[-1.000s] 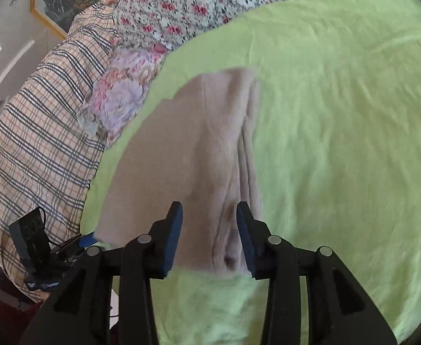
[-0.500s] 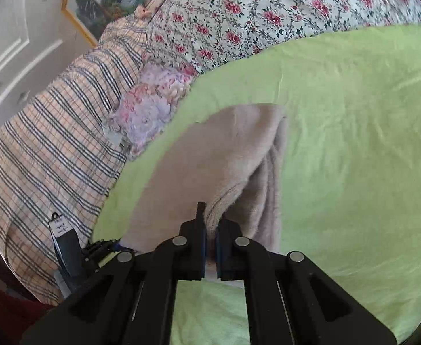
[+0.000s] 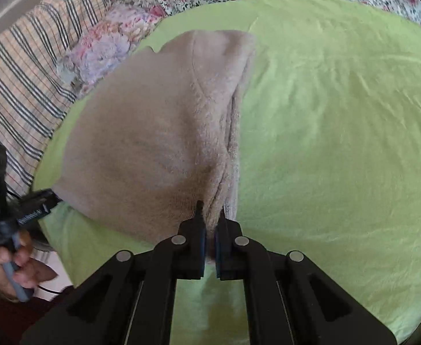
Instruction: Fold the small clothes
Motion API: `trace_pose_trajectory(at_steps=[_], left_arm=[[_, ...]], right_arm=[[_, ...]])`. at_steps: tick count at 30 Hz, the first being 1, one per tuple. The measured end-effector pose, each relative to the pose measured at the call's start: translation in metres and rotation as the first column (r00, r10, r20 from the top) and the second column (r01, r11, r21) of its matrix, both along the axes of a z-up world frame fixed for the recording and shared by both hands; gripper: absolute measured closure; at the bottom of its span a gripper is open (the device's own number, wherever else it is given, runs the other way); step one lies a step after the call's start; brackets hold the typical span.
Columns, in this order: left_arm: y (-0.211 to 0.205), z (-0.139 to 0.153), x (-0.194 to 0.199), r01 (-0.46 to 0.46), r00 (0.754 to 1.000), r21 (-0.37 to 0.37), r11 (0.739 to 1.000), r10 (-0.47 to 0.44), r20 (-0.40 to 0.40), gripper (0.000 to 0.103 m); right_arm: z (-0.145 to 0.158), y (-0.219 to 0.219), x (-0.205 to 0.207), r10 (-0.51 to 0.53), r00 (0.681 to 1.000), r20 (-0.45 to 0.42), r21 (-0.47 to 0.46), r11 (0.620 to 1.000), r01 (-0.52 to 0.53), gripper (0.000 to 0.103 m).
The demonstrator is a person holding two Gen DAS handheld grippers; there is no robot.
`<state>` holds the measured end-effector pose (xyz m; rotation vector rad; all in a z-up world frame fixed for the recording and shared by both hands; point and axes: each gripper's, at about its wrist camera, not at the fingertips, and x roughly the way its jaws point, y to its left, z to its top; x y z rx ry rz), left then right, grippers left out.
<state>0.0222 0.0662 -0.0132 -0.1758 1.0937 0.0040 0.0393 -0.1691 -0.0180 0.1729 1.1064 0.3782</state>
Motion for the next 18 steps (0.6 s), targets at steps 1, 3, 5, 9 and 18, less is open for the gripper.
trace_pose_trajectory(at_steps=[1, 3, 5, 9, 18], left_arm=[[0.000, 0.001, 0.000, 0.005, 1.000, -0.007, 1.000, -0.005, 0.001, 0.090], [0.002, -0.001, 0.002, 0.019, 1.000, -0.005, 1.000, -0.019, 0.002, 0.090], [0.000, -0.002, 0.003, 0.035, 0.999, 0.004, 0.999, -0.035, 0.004, 0.090], [0.001, 0.001, 0.000, 0.083, 0.996, -0.018, 0.996, -0.083, 0.017, 0.089], [0.034, 0.024, -0.022, 0.208, 0.976, -0.122, 0.971, -0.199, 0.085, 0.089]], right_arm=[[0.000, -0.002, 0.000, -0.001, 1.000, 0.004, -0.010, 1.000, 0.002, 0.098], [-0.001, 0.000, 0.000, 0.001, 1.000, 0.002, -0.029, 1.000, -0.001, 0.098], [-0.002, 0.000, -0.001, -0.005, 1.000, -0.005, -0.030, 1.000, 0.005, 0.098], [-0.003, -0.001, 0.000, -0.030, 0.999, -0.022, -0.006, 1.000, 0.030, 0.097], [0.010, -0.021, -0.008, -0.079, 0.994, -0.074, 0.057, 0.995, 0.083, 0.085]])
